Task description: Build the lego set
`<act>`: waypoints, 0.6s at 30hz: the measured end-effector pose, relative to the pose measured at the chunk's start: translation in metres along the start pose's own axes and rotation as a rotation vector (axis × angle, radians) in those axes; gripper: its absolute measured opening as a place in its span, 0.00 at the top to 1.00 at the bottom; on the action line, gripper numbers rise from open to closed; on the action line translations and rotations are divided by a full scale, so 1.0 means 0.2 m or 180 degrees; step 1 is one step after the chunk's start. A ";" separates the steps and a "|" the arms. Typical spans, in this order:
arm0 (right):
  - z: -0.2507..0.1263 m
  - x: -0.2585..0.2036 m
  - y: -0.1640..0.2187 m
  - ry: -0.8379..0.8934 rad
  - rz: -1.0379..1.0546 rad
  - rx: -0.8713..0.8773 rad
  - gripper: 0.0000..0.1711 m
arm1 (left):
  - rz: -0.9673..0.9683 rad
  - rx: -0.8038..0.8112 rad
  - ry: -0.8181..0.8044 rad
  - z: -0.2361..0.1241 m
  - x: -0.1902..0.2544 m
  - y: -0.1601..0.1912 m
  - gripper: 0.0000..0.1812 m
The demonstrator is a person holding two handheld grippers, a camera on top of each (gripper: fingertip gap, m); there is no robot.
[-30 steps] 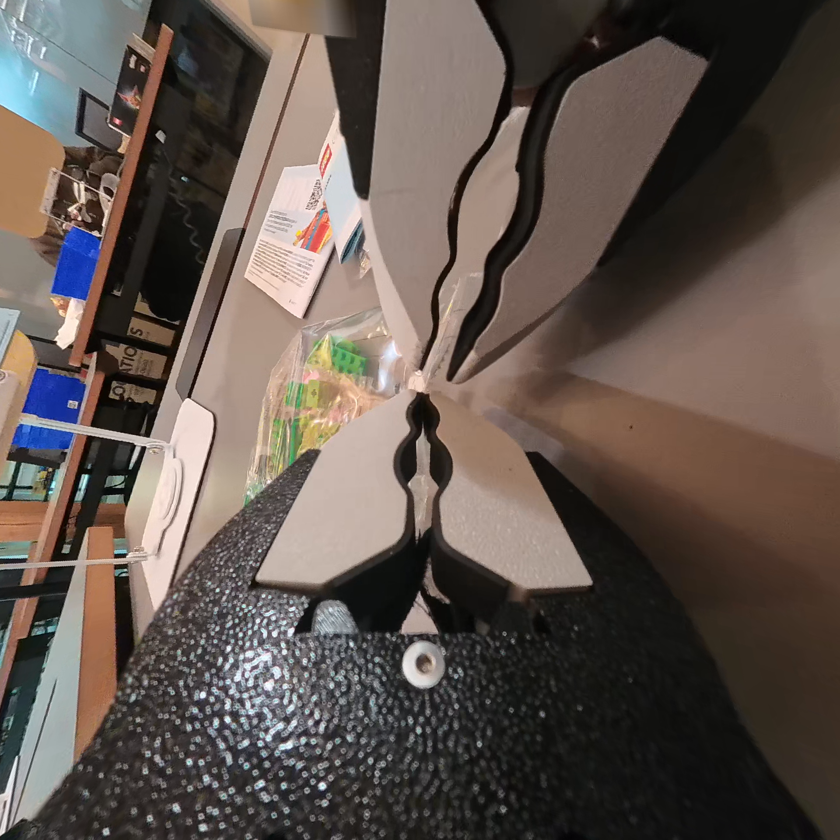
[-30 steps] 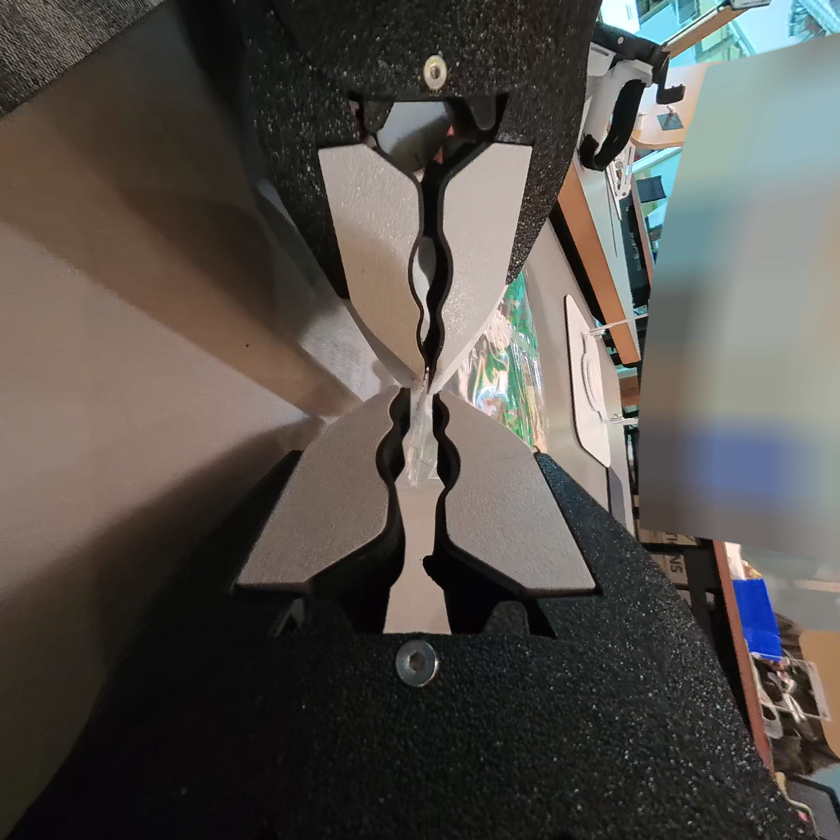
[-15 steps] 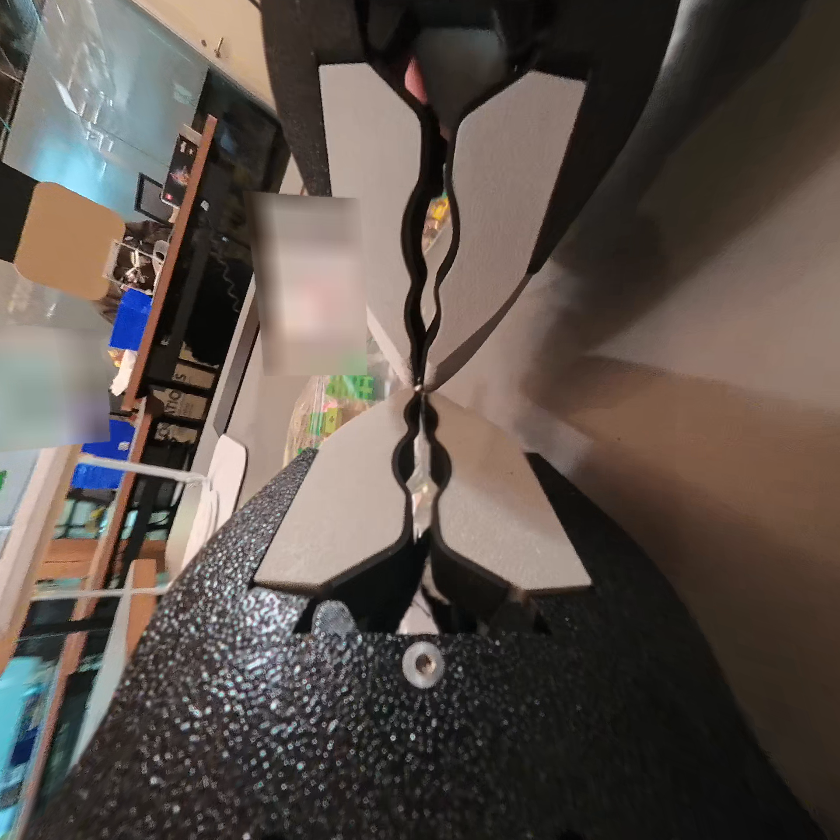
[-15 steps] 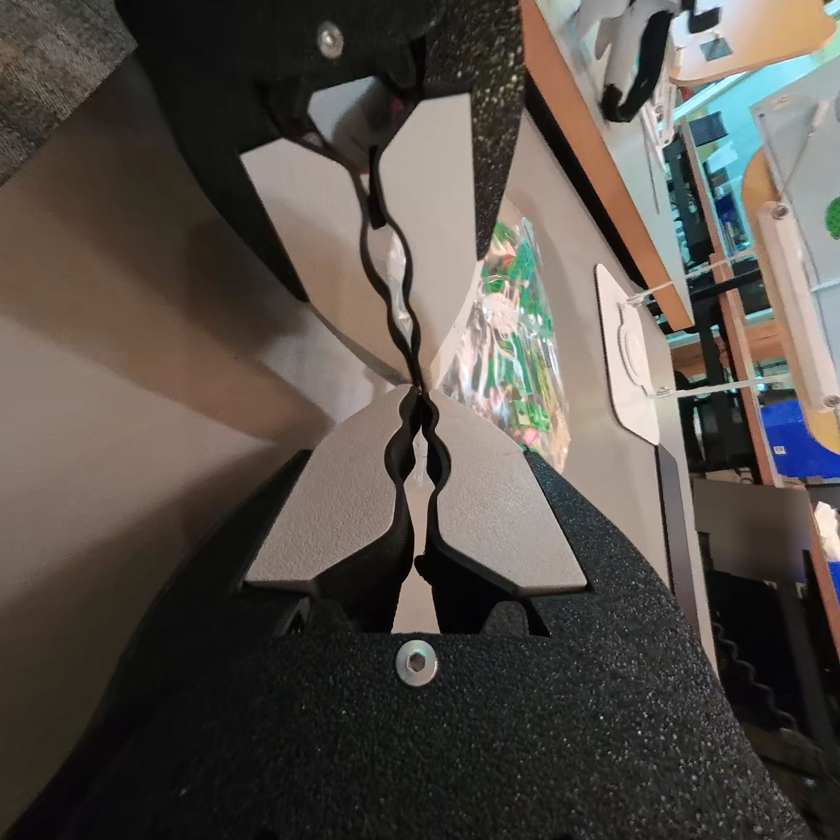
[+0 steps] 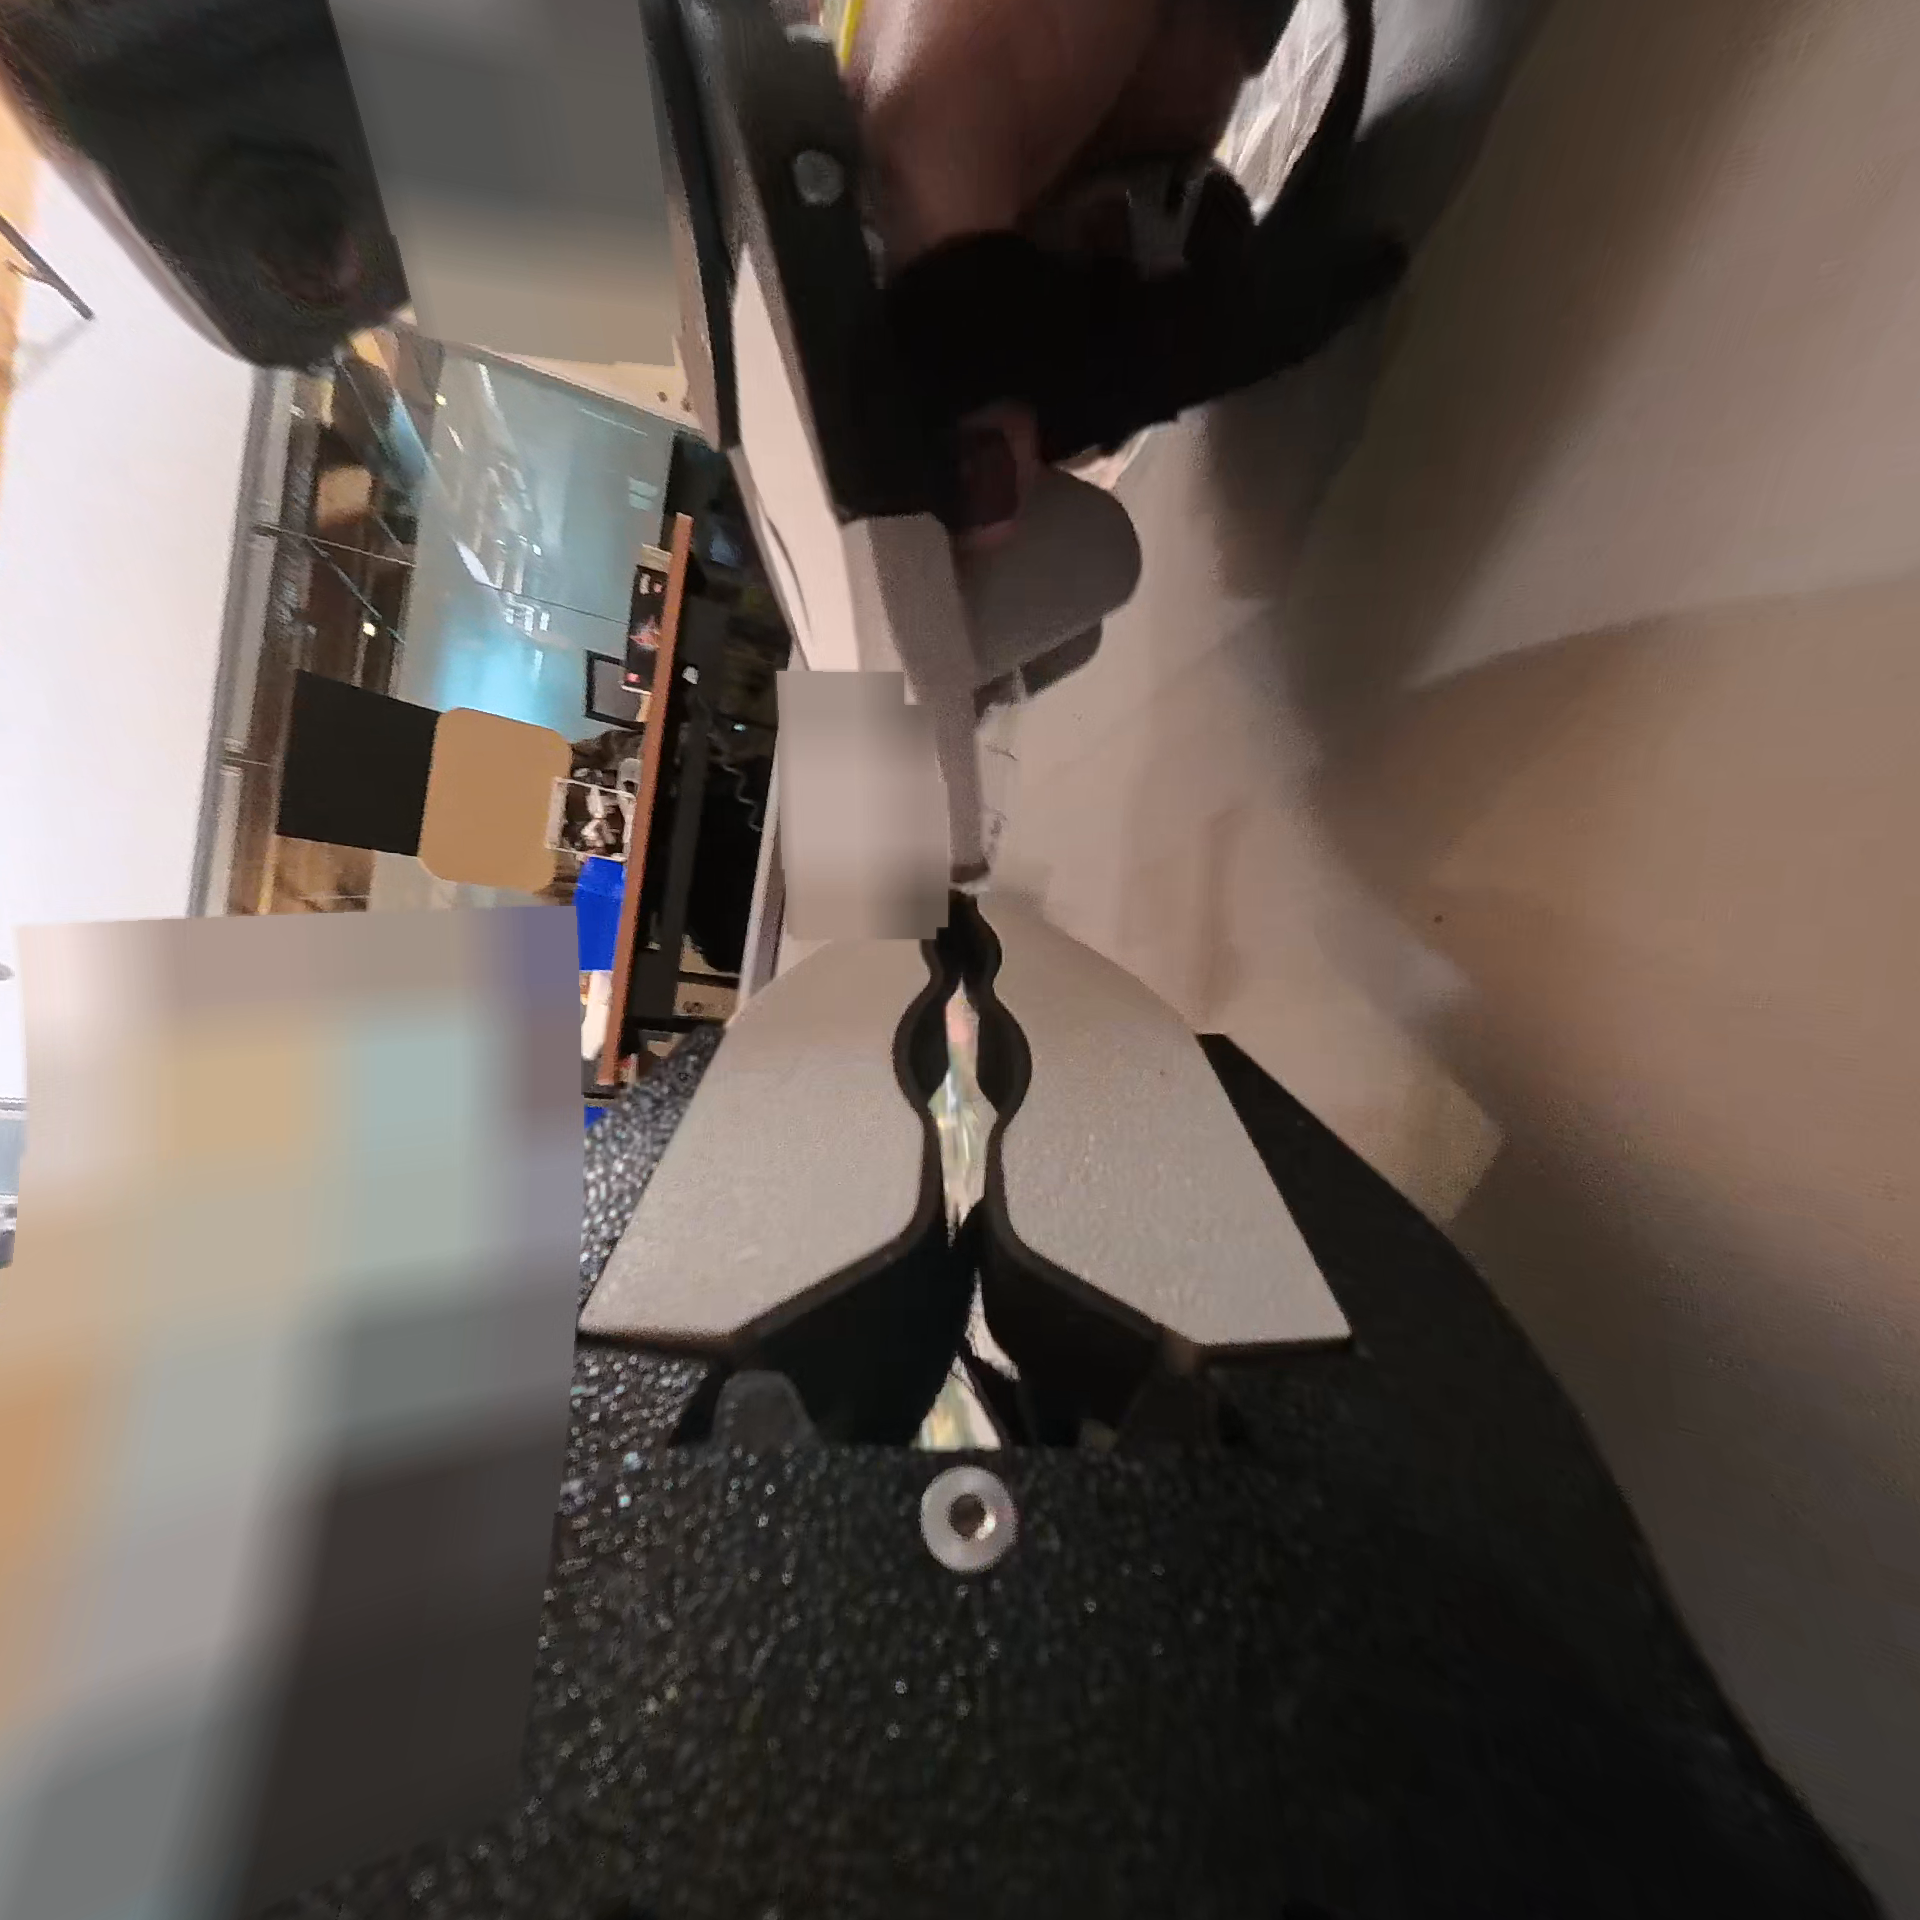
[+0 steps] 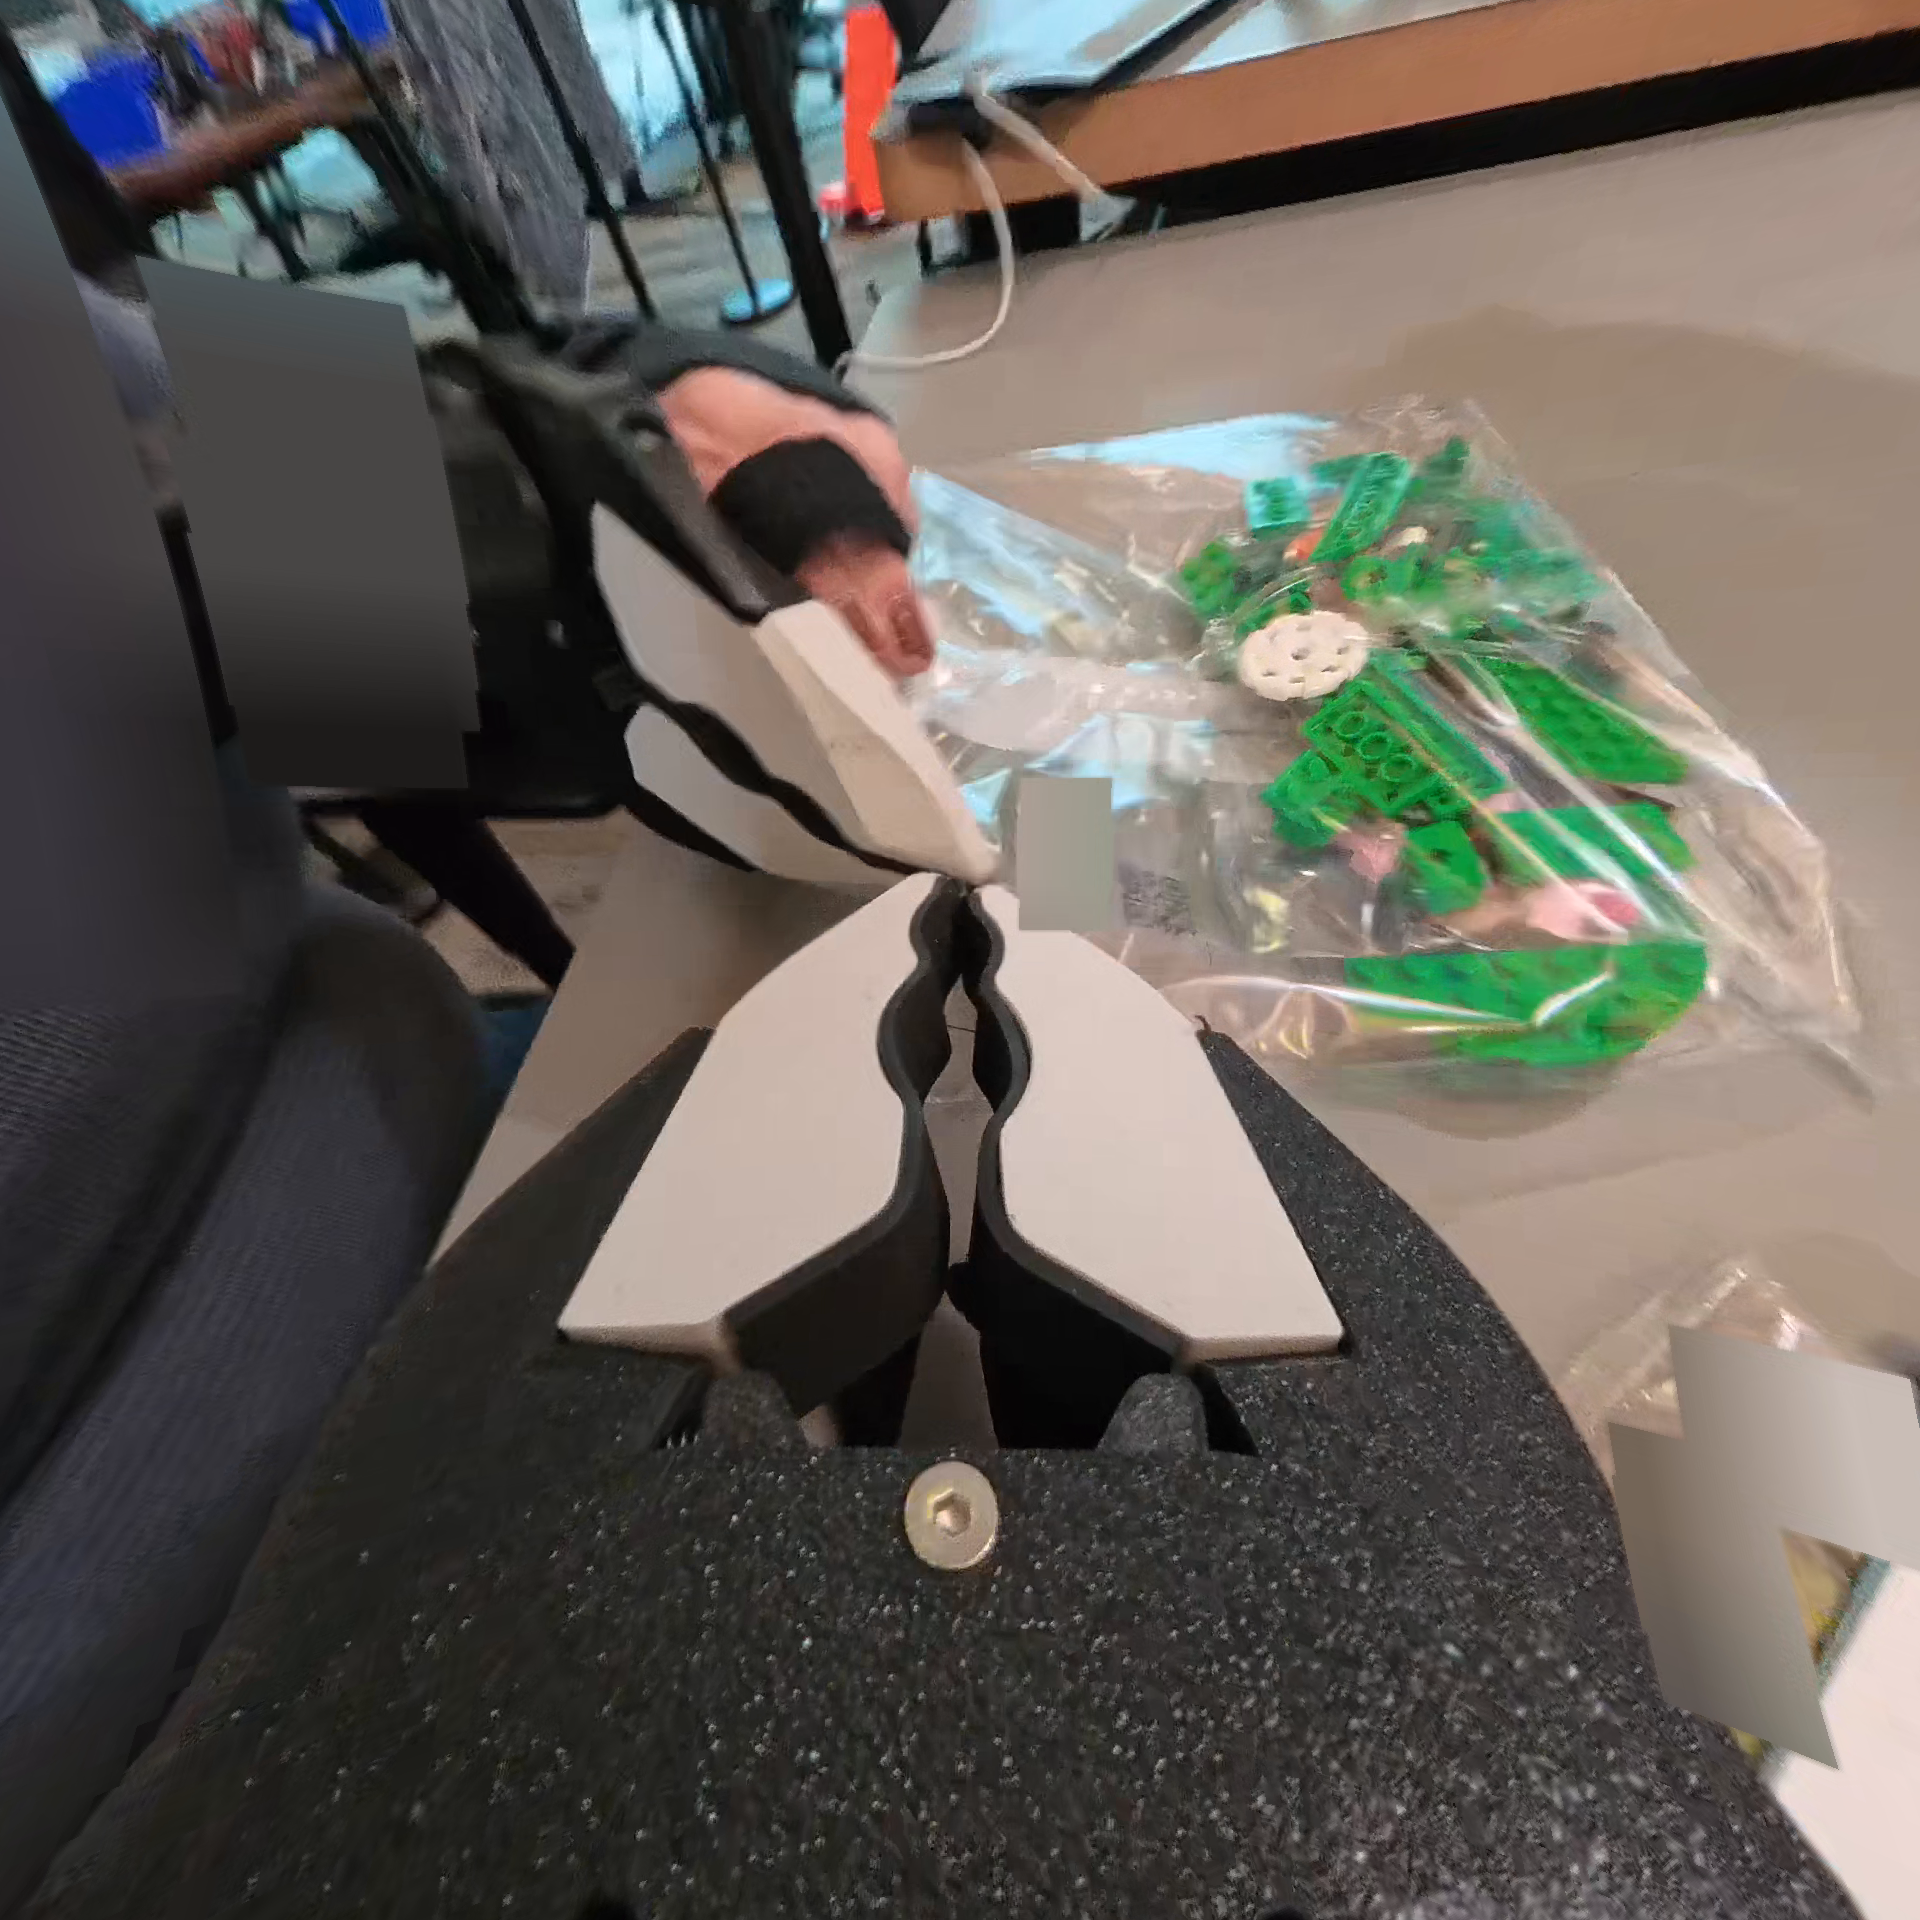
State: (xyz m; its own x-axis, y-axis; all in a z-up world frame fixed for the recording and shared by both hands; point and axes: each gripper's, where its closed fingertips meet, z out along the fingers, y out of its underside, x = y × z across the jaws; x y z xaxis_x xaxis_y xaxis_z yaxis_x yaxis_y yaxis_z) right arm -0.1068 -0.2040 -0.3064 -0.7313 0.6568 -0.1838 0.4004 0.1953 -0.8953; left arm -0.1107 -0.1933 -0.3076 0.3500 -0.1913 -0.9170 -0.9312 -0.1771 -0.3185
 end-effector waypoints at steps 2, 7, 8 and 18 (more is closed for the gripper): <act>-0.08 0.08 -0.05 0.0056 0.0355 0.0298 1.00 | 0.0122 0.0008 -0.0007 -0.02 0.02 0.01 1.00; -0.20 0.14 -0.03 0.0091 0.0454 0.0402 1.00 | -0.0076 0.0072 -0.0006 -0.01 -0.01 0.00 1.00; -0.18 0.13 -0.02 0.0096 0.0405 0.0350 1.00 | -0.0078 0.0075 0.0024 -0.01 0.00 0.00 1.00; -0.22 0.30 -0.03 0.0831 0.0275 0.0413 1.00 | -0.0074 -0.0049 0.0145 -0.02 0.02 0.06 1.00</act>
State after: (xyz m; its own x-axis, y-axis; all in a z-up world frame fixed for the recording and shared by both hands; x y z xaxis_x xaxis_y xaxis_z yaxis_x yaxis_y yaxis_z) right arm -0.1278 -0.1338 -0.2932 -0.5243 0.8352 -0.1660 0.3687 0.0469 -0.9284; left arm -0.1203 -0.1999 -0.3140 0.3761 -0.2306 -0.8974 -0.9212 -0.1967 -0.3356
